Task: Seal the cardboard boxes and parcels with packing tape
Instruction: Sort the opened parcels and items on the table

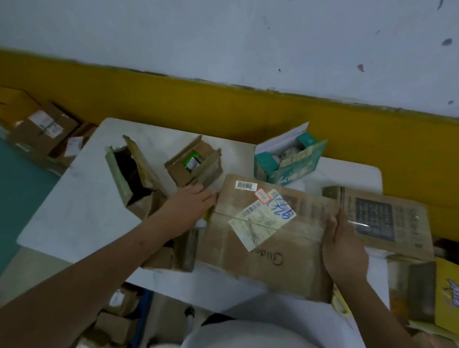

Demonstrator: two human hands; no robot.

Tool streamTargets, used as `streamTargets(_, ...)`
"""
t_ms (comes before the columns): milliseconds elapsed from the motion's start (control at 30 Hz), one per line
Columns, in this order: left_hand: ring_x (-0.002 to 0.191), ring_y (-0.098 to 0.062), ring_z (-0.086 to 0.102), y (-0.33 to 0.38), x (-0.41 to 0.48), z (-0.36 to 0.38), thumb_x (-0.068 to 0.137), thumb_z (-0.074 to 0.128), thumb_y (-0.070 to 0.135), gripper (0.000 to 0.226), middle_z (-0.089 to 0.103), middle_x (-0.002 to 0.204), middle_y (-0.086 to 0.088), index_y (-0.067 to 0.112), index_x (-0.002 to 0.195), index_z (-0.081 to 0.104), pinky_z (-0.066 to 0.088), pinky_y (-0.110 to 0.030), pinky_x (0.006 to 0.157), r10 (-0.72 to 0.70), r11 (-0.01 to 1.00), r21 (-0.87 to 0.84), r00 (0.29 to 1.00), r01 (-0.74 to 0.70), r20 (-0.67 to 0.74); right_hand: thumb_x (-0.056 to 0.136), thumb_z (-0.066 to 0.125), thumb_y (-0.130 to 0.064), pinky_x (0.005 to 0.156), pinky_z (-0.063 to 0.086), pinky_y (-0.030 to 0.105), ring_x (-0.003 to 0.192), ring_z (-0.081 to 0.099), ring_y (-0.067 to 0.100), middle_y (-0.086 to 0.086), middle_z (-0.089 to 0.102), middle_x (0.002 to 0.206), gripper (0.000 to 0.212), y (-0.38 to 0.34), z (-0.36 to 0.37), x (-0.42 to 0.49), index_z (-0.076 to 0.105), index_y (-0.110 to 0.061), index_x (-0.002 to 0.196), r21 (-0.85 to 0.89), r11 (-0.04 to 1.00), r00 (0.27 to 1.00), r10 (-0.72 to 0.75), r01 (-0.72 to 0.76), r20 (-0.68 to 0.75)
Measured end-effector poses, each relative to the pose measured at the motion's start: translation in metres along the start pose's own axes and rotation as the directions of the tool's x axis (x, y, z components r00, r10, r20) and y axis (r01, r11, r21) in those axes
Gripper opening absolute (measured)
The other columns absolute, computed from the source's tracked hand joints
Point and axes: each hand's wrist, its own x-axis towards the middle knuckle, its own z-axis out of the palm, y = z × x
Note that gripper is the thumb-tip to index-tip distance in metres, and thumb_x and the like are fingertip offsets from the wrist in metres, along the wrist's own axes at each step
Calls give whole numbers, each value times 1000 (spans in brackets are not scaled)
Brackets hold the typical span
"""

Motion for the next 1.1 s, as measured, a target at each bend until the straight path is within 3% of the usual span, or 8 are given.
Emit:
streamTargets(133,93,-26,57,-3,5,22,65,80,10,51,64,103,-7,10,114,65,52,-37,80,-10,999,-49,996,5,-91,105,22,-39,72,44,40,106,60,41,24,61,122,51,-5,4,7,36,-10,145,-46,999,1000,10,-11,-22)
streamTargets(267,84,-27,58,8,4,29,55,81,8,44,64,91,-7,9,98,68,52,-37,71,-45,997,-73,978,31,-202,101,18,-47,122,13,46,150,14,30,17,19,161,68,-44,18,-1,18,-5,155,-287,935,973,-227,210,-30)
streamTargets(367,87,-26,58,14,2,32,63,80,10,45,63,96,-6,10,106,67,49,-36,74,-70,989,-141,974,40,-214,94,7,-67,122,-6,48,152,-7,30,15,-2,164,83,-95,50,-19,3,-15,158,-339,867,930,-326,365,169)
streamTargets(667,105,-25,49,14,-15,39,83,59,28,44,55,114,-6,13,124,53,43,-38,91,-152,921,-374,985,109,-85,86,7,-83,120,-5,55,151,-11,35,16,-7,164,95,-119,74,3,2,-21,158,-442,715,840,-452,542,299)
streamTargets(733,108,-22,51,13,-26,31,88,58,39,49,54,118,-1,15,129,49,44,-36,90,-187,798,-580,982,165,23,88,8,-80,120,-2,56,151,-9,34,12,-3,165,91,-122,73,17,4,-22,158,-408,639,758,-532,652,378)
streamTargets(867,93,-12,61,16,-31,10,93,63,34,40,61,103,6,17,127,49,52,-30,85,-230,114,-891,884,440,408,91,8,-77,121,-4,52,151,-10,30,-1,-5,166,84,-124,56,62,-4,-27,157,-288,410,499,-660,865,562)
streamTargets(1000,97,-30,71,31,-28,16,62,68,67,73,74,103,-9,15,113,64,54,-50,95,-171,-114,-848,830,518,531,71,-12,-87,121,-8,50,151,-13,28,7,-7,165,112,-138,50,43,-2,-17,158,-274,453,522,-631,849,574)
streamTargets(1100,100,-30,69,39,-32,16,68,76,58,54,74,105,-9,20,105,66,52,-49,97,-179,-196,-845,829,497,529,67,-10,-91,121,-8,52,150,-15,31,13,-13,163,122,-131,61,3,-3,-9,157,-251,538,579,-620,805,530)
